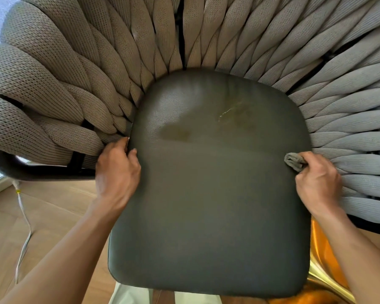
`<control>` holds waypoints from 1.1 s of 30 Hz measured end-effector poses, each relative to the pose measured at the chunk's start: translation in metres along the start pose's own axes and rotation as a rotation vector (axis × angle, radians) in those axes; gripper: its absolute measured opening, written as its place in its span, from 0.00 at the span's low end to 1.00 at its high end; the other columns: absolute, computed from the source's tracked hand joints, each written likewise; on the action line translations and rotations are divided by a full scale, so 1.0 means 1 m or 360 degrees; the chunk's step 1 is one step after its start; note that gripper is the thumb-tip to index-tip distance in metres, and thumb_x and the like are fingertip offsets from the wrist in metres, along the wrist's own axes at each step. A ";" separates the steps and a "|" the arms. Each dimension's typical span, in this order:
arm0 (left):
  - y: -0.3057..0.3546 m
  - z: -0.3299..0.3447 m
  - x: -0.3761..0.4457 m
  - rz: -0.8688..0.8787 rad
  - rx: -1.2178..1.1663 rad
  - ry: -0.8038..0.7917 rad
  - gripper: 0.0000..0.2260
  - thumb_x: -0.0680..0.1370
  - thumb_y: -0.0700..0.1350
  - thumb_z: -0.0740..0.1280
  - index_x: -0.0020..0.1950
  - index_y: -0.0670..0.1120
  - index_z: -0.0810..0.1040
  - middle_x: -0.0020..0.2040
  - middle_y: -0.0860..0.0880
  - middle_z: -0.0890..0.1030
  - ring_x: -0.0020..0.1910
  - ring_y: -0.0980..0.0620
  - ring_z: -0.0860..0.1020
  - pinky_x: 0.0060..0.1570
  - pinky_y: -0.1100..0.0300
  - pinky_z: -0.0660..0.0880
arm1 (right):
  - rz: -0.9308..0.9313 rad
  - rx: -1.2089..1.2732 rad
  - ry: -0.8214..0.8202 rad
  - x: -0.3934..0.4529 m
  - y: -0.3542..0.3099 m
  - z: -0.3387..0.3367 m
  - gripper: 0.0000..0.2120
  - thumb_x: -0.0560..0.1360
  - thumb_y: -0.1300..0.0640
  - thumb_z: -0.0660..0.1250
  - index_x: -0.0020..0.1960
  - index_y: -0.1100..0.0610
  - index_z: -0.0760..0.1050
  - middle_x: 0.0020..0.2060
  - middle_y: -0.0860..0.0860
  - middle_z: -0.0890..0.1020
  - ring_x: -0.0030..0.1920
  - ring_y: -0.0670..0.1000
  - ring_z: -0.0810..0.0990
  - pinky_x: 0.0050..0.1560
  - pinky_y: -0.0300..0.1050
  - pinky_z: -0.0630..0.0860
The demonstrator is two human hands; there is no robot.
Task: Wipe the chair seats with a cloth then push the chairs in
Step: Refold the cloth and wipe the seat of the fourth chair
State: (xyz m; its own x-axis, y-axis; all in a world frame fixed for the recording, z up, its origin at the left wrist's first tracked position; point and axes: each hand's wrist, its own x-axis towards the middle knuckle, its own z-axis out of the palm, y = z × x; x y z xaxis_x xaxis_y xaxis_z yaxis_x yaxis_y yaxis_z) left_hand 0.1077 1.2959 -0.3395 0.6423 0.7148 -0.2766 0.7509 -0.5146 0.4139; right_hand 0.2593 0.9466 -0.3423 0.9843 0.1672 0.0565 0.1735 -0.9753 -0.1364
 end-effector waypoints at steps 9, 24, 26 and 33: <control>0.000 0.003 -0.001 0.0043 -0.0003 0.0039 0.14 0.78 0.42 0.64 0.62 0.39 0.78 0.54 0.37 0.79 0.53 0.35 0.76 0.52 0.48 0.71 | -0.0109 0.0378 0.0180 -0.009 -0.063 0.021 0.17 0.65 0.72 0.63 0.48 0.59 0.81 0.44 0.56 0.84 0.46 0.60 0.80 0.49 0.49 0.71; 0.003 -0.013 -0.001 -0.0253 -0.0328 -0.0062 0.12 0.79 0.45 0.64 0.60 0.46 0.81 0.55 0.41 0.83 0.58 0.40 0.77 0.54 0.55 0.71 | -0.0681 0.0700 -0.0192 -0.027 -0.306 0.054 0.19 0.65 0.53 0.55 0.44 0.56 0.82 0.34 0.54 0.80 0.36 0.60 0.78 0.34 0.49 0.73; 0.003 -0.012 -0.001 -0.0245 -0.0302 -0.0069 0.12 0.77 0.46 0.66 0.60 0.46 0.81 0.54 0.42 0.83 0.57 0.41 0.78 0.54 0.56 0.72 | -0.0773 0.0641 -0.0162 -0.027 -0.295 0.054 0.19 0.66 0.53 0.54 0.44 0.55 0.82 0.34 0.53 0.80 0.37 0.59 0.77 0.34 0.48 0.72; 0.010 -0.004 0.001 -0.0136 -0.0096 -0.0142 0.23 0.76 0.50 0.67 0.69 0.44 0.71 0.62 0.39 0.75 0.61 0.39 0.73 0.59 0.51 0.69 | -0.0671 0.0493 0.0035 -0.011 -0.209 0.053 0.14 0.68 0.59 0.60 0.46 0.53 0.83 0.39 0.50 0.82 0.39 0.58 0.79 0.37 0.46 0.73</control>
State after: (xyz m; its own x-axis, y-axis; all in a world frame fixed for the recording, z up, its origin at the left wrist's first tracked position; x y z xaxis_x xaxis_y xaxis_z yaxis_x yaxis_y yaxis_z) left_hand 0.1150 1.2930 -0.3326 0.5895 0.7084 -0.3882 0.7947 -0.4222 0.4362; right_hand 0.2141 1.1564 -0.3671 0.8264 0.5301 0.1899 0.5595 -0.7350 -0.3831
